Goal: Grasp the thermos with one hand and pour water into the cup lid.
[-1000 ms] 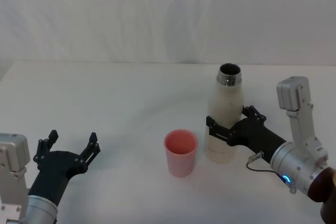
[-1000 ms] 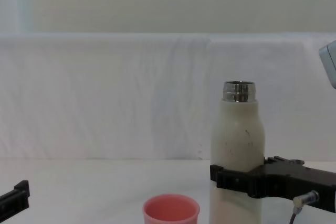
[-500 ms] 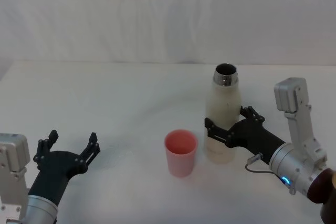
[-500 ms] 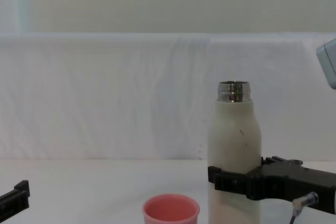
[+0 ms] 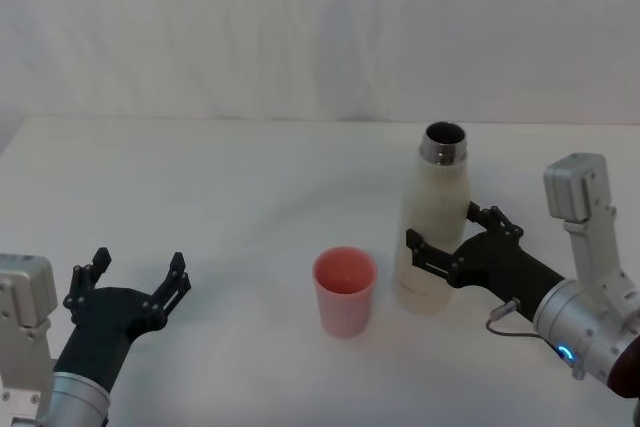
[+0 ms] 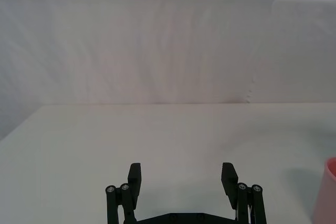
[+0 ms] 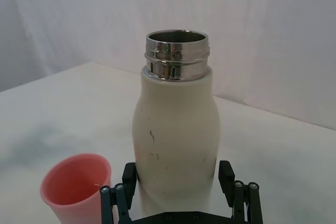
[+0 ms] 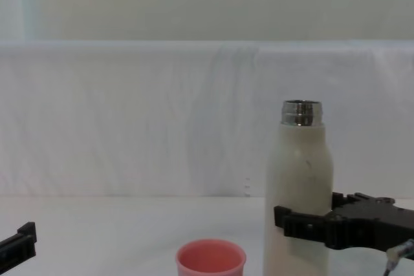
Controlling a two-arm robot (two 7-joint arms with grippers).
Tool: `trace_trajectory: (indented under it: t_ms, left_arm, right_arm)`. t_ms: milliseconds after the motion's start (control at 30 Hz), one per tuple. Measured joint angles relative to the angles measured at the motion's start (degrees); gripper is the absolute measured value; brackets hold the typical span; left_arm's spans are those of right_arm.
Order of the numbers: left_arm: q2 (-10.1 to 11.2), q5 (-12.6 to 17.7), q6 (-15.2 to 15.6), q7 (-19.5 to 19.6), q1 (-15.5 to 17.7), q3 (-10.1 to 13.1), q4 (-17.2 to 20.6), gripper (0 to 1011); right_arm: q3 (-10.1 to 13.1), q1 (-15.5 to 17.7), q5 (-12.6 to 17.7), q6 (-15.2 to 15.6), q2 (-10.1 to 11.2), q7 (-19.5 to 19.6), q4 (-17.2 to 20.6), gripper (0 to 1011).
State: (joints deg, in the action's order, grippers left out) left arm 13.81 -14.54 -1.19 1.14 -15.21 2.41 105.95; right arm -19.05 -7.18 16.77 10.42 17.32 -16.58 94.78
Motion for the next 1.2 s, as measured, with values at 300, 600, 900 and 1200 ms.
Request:
trace_trajectory:
  t_ms: [300,600,900,1200]
  left_arm:
    - [0.00,0.00,0.00,0.00,0.00,0.00,0.00,1001]
    - [0.00,0.00,0.00,0.00,0.00,0.00,0.00,1001]
    - [0.00,0.00,0.00,0.00,0.00,0.00,0.00,1001]
    - [0.00,0.00,0.00,0.00,0.00,0.00,0.00,1001]
  right_arm:
    - [0.84,1.32,1.01,0.07,0.86,0.07,1.35,1003]
    - [0.99,2.60,1.80,-0.10,1.53,-0.06,2.84,1003]
    - [1.98,5.81,1.80,-0.04,3.02,0.97,6.15,1003]
    - [4.11,11.20,2.52,-1.37,4.63,1.52,10.88,1003]
